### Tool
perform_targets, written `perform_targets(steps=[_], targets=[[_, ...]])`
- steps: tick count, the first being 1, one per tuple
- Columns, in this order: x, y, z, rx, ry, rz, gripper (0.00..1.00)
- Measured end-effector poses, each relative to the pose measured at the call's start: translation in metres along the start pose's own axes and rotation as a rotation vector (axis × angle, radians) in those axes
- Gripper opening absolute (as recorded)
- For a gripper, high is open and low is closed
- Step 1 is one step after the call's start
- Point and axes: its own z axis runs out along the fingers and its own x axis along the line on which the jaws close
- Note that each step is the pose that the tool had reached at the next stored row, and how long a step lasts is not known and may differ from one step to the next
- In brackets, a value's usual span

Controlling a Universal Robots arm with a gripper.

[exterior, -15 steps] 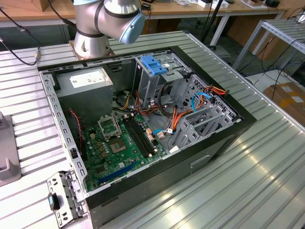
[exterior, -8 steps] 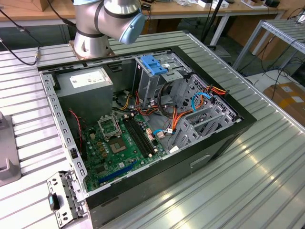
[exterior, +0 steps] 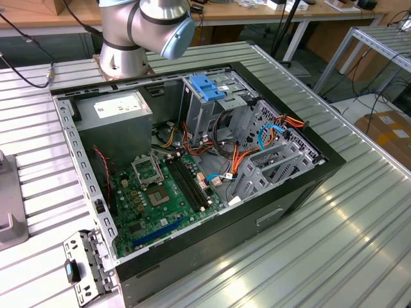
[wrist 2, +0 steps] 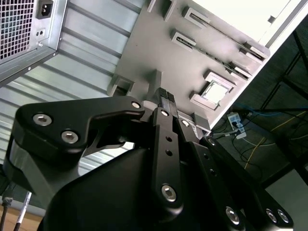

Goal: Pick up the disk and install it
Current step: 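Reach for the disk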

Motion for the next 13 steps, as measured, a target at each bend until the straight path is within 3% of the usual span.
perform_targets(steps=[13], targets=[[0.0073, -0.0006, 0.0005, 0.0000, 0.0000, 0.000, 0.10]])
